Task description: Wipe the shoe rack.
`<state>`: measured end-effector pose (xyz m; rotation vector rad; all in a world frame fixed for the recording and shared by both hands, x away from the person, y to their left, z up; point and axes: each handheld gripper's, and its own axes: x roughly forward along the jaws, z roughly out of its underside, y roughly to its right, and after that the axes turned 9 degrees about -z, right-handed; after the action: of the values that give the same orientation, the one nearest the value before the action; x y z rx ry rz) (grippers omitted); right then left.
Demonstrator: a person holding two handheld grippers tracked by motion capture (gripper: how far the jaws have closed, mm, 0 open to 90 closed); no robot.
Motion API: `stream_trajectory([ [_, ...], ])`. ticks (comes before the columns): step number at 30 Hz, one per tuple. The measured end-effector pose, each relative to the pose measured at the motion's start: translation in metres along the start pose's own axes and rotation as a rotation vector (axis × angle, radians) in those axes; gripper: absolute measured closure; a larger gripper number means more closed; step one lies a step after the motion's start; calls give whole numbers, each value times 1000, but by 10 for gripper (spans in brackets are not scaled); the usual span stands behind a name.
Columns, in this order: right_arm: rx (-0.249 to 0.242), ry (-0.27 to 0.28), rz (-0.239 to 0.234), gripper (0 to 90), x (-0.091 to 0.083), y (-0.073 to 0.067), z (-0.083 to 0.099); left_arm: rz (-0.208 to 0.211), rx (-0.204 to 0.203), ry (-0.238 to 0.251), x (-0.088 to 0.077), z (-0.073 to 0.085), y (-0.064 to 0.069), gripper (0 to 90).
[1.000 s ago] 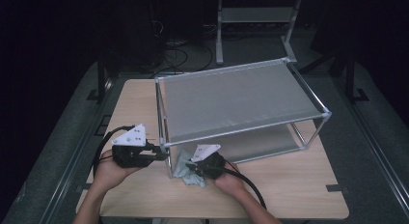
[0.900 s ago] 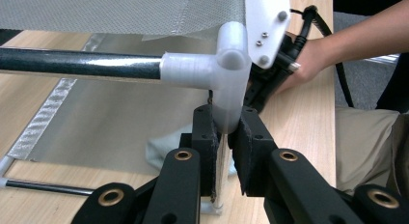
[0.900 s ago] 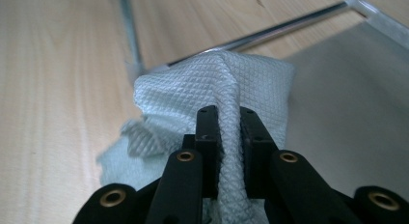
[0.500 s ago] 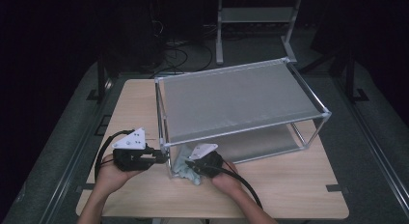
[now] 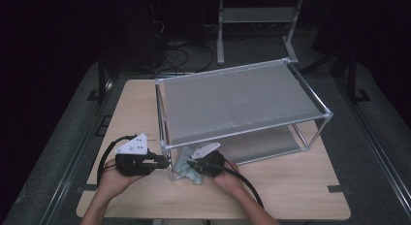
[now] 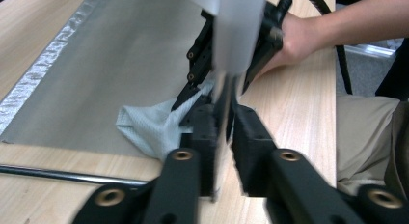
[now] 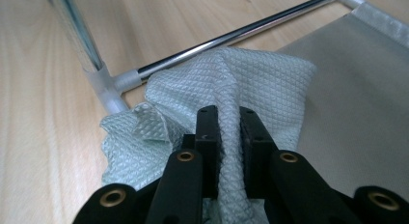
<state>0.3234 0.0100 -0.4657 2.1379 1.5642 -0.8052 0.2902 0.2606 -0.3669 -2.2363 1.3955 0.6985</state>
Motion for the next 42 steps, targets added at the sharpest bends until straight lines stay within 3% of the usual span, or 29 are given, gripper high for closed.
stream_trajectory([
  [7,43,0,-29,805,-8,4,6,-2,1,5,0,1,0,808],
  [10,8,17,-39,805,-1,0,2,-2,-5,-7,5,4,1,792],
  [13,5,9,-34,806,0,0,1,-5,-16,13,5,8,1,810],
  [17,56,-1,9,805,-6,5,7,-19,-11,15,5,8,3,812],
  [23,4,8,30,805,3,-4,-1,-30,-26,4,2,8,1,813],
  [25,22,5,39,805,2,-2,0,-48,-35,1,-1,10,0,813],
  [27,37,-9,93,805,-2,4,5,-57,-41,2,-4,13,-1,814],
  [28,21,-2,111,805,-4,9,7,-60,-40,3,-4,13,0,814],
  [30,56,1,136,806,-8,14,9,-58,-40,3,-3,12,0,813],
  [32,66,3,134,809,-3,9,7,-44,-39,6,0,11,1,813],
  [34,72,20,102,809,5,4,2,-39,-27,-2,1,8,3,813],
  [36,39,21,103,809,11,-1,-2,-38,-26,-4,1,8,2,814],
  [42,80,7,106,809,-3,9,6,-41,-43,14,-1,12,1,813],
])
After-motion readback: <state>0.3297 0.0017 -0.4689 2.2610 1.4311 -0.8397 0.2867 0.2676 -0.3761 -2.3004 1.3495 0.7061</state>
